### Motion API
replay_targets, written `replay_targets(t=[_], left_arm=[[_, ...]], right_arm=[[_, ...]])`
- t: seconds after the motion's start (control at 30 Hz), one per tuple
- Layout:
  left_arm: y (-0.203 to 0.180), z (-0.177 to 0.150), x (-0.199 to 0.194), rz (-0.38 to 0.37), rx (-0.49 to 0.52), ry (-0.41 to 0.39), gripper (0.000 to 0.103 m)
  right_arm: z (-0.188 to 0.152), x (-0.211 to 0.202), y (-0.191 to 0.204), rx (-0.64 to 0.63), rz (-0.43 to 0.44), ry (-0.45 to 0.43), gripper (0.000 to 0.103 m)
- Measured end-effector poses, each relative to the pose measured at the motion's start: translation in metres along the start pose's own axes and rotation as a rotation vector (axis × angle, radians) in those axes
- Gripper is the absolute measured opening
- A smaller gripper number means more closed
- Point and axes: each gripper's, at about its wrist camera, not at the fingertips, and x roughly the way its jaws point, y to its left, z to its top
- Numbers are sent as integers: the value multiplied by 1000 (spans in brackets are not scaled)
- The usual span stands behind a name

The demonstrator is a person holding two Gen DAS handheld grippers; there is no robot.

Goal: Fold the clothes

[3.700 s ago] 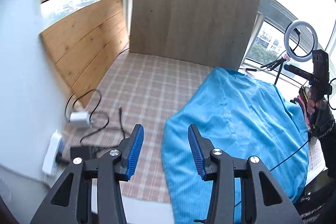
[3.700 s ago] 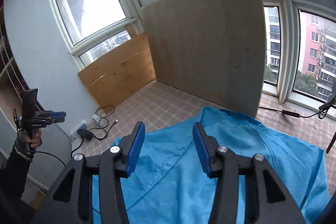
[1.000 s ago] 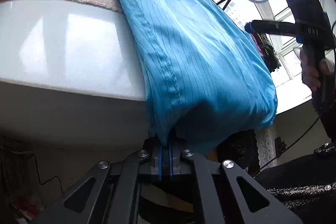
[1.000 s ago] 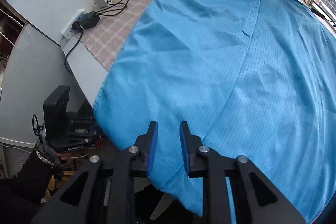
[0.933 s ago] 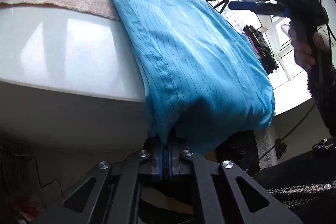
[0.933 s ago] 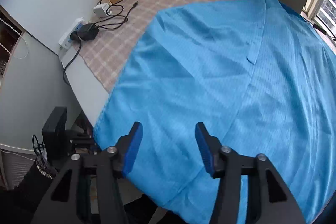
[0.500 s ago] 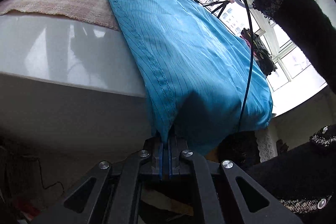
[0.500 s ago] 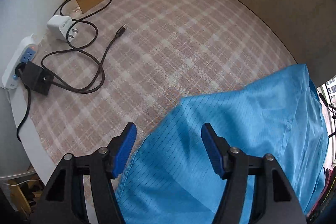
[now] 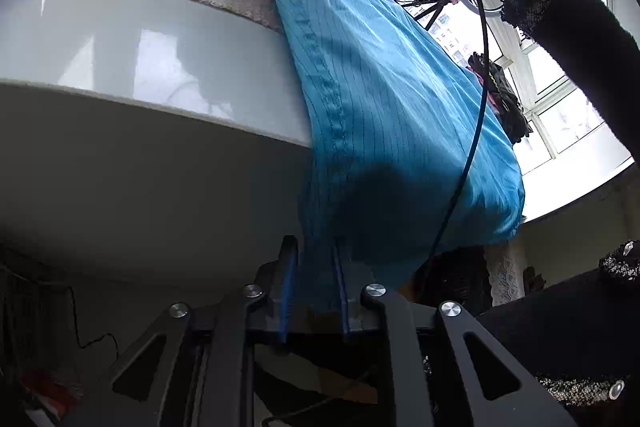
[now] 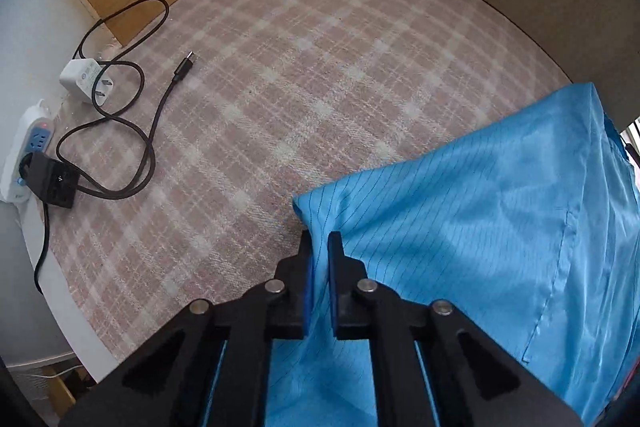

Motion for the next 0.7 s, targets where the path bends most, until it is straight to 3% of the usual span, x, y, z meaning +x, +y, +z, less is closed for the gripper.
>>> replay_targets(t=[0.07,0.3,0.4,0.53,0.7], left_arm=[[1,3,-1,-5,16,-17,32],[-8,15,21,-57,83,21,32],[-12,15,29,-62,89,35,4],[-22,12,14,-60,88,1,2],[-61,7,-13,13,141,-46,1]], right_arm=[[-4,-16,-10,15,34,-26,5],[-23,-75,-48,70,135,-100,5],[-29,-94,-64,93,167,-128,5],[-26,-106,-75,102,196,-158,5],[-40,-115,-90,96,225,-212,4]])
